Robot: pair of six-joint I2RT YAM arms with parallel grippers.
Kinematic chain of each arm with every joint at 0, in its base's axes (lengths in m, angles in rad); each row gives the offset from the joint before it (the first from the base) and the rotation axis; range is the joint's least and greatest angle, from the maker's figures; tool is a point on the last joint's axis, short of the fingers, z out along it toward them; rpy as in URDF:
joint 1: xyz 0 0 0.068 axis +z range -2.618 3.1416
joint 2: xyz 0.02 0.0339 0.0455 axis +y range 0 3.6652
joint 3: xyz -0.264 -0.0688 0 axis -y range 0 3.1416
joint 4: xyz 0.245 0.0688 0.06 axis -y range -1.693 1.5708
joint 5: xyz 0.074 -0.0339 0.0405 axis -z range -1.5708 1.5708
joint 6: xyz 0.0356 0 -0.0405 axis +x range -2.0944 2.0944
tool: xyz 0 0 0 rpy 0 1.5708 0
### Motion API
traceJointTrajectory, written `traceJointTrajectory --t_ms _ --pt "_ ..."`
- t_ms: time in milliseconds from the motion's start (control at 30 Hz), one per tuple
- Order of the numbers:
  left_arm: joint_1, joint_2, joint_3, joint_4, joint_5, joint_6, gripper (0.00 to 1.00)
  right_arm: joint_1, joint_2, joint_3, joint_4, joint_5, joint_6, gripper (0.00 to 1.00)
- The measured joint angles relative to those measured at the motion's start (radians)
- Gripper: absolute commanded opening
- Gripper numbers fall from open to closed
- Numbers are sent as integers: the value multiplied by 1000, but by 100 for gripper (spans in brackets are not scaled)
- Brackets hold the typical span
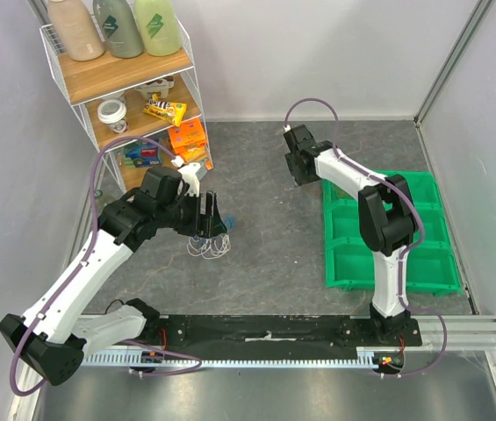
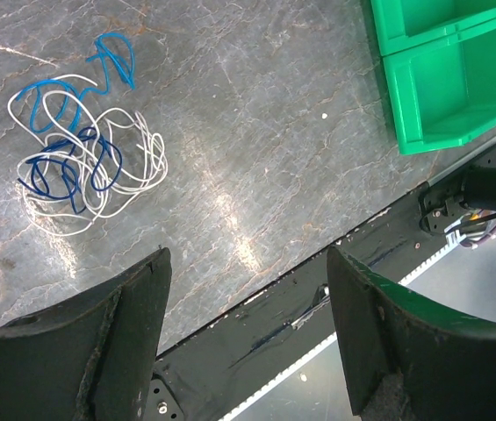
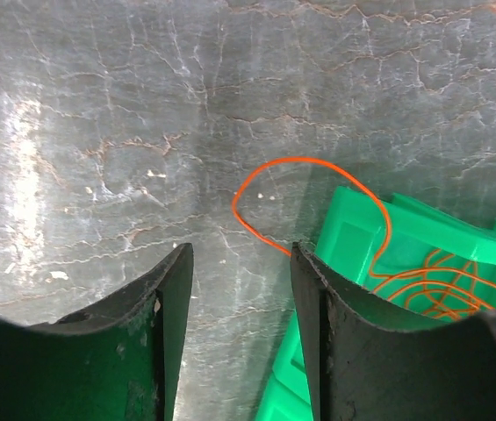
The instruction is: Untangle the cables
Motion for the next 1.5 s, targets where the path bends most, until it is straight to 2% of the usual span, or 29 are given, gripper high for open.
traceJointTrajectory --t_ms 233,300,433,567,600,767,967,1133,1267,1300,1367,1400,1500 --pt "0 0 0 -11 0 0 78 -1 41 4 37 -24 121 51" --pt "0 0 0 -13 0 0 78 -3 64 4 51 -22 147 46" --pt "0 0 5 -14 -1 0 78 -8 93 -11 89 -14 183 33" --pt "0 0 6 -14 0 0 77 -11 93 -35 138 -9 190 4" --pt "0 0 5 -14 0 0 77 -12 93 -39 148 -8 188 0" --pt "0 3 5 -14 0 0 77 -14 61 -73 164 10 171 0" --pt "0 14 5 -14 2 0 77 -44 -211 -205 156 -11 155 0" --pt "0 27 5 -13 3 0 77 -176 -439 -288 184 -68 166 0" --pt "0 28 5 -13 3 0 77 -285 -477 -372 199 -87 161 0" --pt "0 28 5 -13 3 0 77 -297 -467 -384 194 -94 154 5" --pt "0 28 5 -13 3 0 77 -307 -431 -393 176 -138 132 34" --pt "0 28 5 -13 3 0 77 -302 -418 -392 176 -158 122 46" --pt "0 28 5 -13 4 0 77 -260 -400 -390 179 -188 96 58"
